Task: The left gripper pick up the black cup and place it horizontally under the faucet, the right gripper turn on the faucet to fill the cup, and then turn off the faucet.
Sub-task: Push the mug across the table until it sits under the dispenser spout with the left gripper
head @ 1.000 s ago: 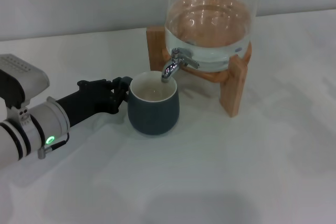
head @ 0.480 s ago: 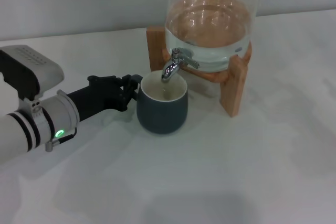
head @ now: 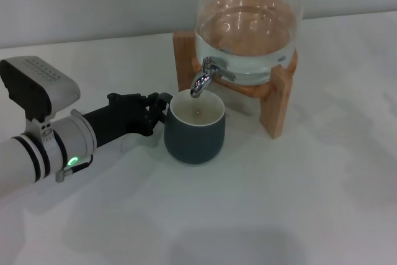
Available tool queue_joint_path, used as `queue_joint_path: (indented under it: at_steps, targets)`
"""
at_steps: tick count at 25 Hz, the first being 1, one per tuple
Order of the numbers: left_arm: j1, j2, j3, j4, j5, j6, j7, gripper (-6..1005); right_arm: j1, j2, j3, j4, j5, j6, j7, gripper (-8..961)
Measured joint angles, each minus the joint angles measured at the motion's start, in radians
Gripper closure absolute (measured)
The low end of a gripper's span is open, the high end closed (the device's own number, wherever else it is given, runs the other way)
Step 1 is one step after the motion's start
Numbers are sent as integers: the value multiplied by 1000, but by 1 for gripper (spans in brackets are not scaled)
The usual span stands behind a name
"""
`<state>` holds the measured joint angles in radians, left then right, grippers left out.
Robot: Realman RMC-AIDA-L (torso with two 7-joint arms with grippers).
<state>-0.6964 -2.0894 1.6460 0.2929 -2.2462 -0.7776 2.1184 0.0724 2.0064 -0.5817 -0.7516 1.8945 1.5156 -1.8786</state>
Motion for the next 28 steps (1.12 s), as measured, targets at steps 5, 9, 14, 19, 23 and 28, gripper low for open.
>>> queue_joint_path:
  at_steps: [5, 9, 14, 19, 23, 28]
  targets:
    - [1, 0, -3, 0, -3, 0, 0, 842, 1, 0, -1, 0, 0, 0, 0, 266]
    - [2, 1, -5, 0, -4, 0, 0, 841, 1, 0, -1, 0, 1, 0, 0, 266]
    - [2, 2, -7, 1, -4, 0, -12, 840, 0, 0, -1, 0, 1, 0, 0, 267]
    - [3, 2, -7, 17, -5, 1, -23, 814, 0, 0, -1, 0, 2, 0, 0, 267]
    - [11, 2, -2, 27, -5, 16, -26, 762, 0, 0, -1, 0, 1, 0, -1, 267]
    - [12, 2, -2, 28, -3, 21, -39, 692, 0, 0, -1, 0, 1, 0, -1, 267]
